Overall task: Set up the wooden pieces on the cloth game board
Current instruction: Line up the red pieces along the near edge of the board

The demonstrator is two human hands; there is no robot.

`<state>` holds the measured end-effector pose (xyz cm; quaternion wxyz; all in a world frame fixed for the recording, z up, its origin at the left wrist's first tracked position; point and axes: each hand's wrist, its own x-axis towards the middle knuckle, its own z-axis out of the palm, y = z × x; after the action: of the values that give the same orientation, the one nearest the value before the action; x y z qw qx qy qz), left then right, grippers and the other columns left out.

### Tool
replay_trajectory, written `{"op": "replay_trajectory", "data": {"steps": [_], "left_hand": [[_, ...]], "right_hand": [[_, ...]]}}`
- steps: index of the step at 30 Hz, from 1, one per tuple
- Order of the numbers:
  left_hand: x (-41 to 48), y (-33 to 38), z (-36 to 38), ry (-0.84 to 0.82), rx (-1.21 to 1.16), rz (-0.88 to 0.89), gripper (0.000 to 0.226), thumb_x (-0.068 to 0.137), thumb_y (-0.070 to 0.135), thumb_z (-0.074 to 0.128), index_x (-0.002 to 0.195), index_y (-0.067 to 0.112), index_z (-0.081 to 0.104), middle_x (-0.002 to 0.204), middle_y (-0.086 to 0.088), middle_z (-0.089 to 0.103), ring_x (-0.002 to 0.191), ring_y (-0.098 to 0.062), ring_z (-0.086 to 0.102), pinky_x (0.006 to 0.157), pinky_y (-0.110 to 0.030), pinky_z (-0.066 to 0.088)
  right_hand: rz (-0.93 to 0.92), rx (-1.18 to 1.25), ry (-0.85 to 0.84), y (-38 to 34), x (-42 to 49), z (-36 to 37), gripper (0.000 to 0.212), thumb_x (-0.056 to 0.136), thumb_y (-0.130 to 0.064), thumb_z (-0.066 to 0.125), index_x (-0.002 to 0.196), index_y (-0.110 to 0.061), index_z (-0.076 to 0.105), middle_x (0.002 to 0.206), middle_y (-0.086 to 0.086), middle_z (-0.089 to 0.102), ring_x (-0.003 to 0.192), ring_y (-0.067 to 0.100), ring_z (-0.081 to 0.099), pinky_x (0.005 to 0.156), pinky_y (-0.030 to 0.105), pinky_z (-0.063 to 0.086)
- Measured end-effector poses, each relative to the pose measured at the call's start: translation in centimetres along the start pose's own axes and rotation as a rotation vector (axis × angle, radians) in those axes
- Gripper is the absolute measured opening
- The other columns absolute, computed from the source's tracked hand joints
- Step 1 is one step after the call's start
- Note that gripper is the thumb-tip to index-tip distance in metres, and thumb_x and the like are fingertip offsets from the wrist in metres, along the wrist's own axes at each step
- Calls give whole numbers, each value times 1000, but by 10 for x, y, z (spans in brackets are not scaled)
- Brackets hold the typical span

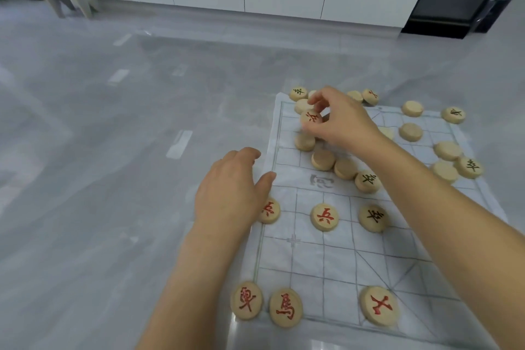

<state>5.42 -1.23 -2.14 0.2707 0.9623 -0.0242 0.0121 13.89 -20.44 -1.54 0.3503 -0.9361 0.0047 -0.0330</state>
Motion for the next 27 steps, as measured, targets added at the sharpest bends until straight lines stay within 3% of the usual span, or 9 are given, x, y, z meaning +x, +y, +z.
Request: {"op": "replay_trajectory", "data": {"steps": [3,8,11,14,17,21,24,27], "left_hand": [[0,1,-1,-9,-11,0,39,89,39,54,125,25,50,122,7,57,110,-16,55,88,-32,45],[2,-3,-1,9,-13,-19,32,91,30,50,122,23,54,119,5,61,107,-18,58,88,-34,46],[4,-6,-4,16,-18,-35,30,92,24,46,121,23,55,118,4,62,107,-21,58,89,-36,47],[4,-10,-6,-53,-12,-43,29,90,24,49,117,25,58,110,5,63,101,-19,58,83,-31,45],[0,-10,-7,-263,-41,-41,32,78,36,66,109,31,59,104,10,56,95,-12,55,75,-25,39],[-4,-6,-8,-487,8,-26,48,64,37,79,107,35,57,105,7,49,97,-14,52,77,-28,44],[-5,-6,-4,-501,64,13,48,65,31,80,106,33,57,106,3,49,98,-18,50,81,-31,46],[-5,-7,-3,-472,62,23,38,69,26,75,101,33,57,103,4,51,93,-16,52,75,-28,46]], "right_hand": [[3,15,-33,4,-33,-19,38,77,-25,68,113,-27,55,107,-9,58,91,12,59,79,29,48],[2,14,-114,10,-79,-28,37,73,-25,74,106,-32,59,105,-13,57,90,-5,54,68,7,35],[-11,5,-136,12,-97,-27,38,72,-28,74,105,-36,58,103,-15,56,91,-8,52,66,6,35],[1,7,-63,16,-105,-31,38,72,-28,74,106,-35,59,104,-14,58,93,0,56,71,9,37],[21,-15,-53,22,-111,-33,41,72,-25,74,110,-32,60,108,-11,58,95,5,55,71,8,35],[28,-46,-54,26,-118,-32,41,75,-24,73,113,-33,59,105,-14,56,94,3,52,69,3,33],[41,4,-27,29,-123,-32,42,73,-22,74,111,-34,59,105,-15,58,95,3,53,73,4,34],[64,29,-23,29,-129,-30,45,72,-24,75,112,-34,56,103,-17,59,96,1,53,76,8,35]]}}
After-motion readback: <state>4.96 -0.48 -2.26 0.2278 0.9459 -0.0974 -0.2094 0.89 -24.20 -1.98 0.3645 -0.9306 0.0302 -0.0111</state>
